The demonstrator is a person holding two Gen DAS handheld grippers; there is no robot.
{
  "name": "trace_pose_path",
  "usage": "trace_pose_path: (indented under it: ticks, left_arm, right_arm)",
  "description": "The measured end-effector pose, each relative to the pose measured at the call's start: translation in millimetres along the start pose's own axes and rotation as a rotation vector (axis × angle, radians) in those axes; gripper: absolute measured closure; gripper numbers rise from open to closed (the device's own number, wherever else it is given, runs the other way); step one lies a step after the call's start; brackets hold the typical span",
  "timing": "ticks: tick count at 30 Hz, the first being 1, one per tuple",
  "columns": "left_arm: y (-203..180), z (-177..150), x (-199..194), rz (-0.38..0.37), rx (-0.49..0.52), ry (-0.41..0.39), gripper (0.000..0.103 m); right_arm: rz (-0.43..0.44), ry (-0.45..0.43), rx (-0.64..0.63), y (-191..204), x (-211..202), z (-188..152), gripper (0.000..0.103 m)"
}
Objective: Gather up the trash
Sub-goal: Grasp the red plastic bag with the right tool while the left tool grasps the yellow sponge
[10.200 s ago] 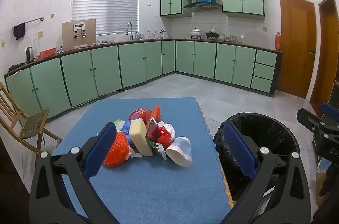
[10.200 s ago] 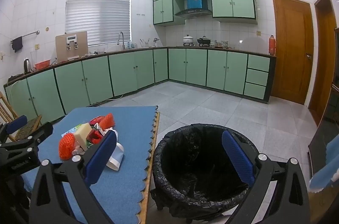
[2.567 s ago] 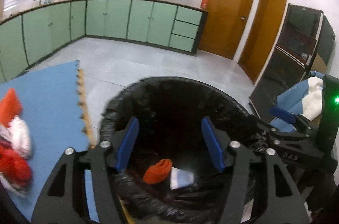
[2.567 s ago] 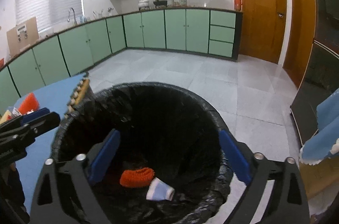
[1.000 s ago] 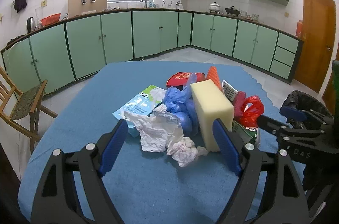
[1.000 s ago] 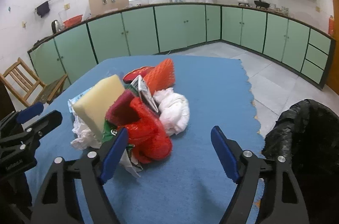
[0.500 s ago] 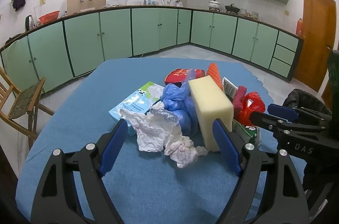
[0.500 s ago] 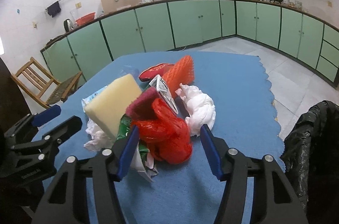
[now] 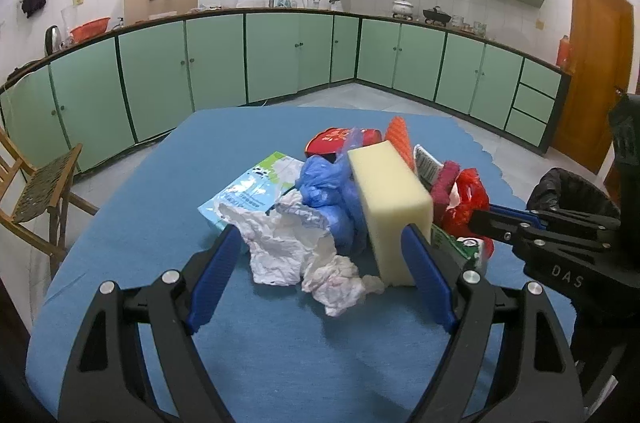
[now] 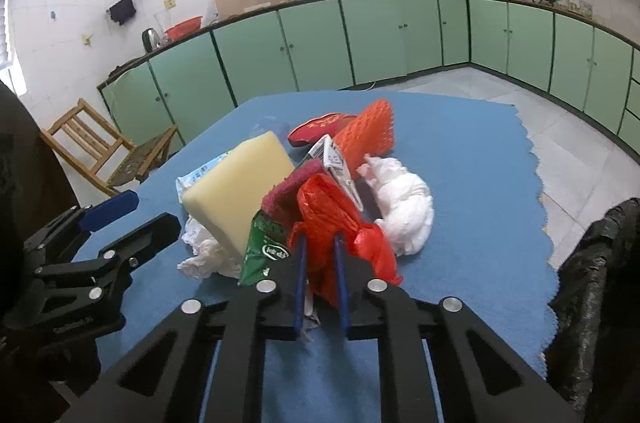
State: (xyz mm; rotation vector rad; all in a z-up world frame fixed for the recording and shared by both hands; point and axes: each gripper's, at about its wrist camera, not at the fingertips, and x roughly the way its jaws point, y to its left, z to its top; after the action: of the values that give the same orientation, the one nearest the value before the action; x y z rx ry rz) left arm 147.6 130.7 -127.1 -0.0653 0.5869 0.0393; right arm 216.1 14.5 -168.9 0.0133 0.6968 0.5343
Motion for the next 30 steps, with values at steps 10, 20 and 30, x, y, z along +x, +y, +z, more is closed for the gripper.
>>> trace_pose_path:
  ticks: [10,20,30]
  left_arm:
    - [-29.1,4.3,-0.7,-0.062,0.02,-0.014,0.023]
    - [-63.0,9.0,13.8,-0.09,0.057,-0.017,0.023]
    - [-73.5,3.5,37.5,-0.038,0.066,0.018,0.058]
  right_arm:
    - [-0.048,-0.048,0.028,-13.7,-32.6,0.8,0.093]
    - [-0.102,-0.07,0.069,-36.4,-50.5,-3.1,0.093]
    - [-0.112,-0.064,0.096,-45.6,-51.0,-8.0,0.093]
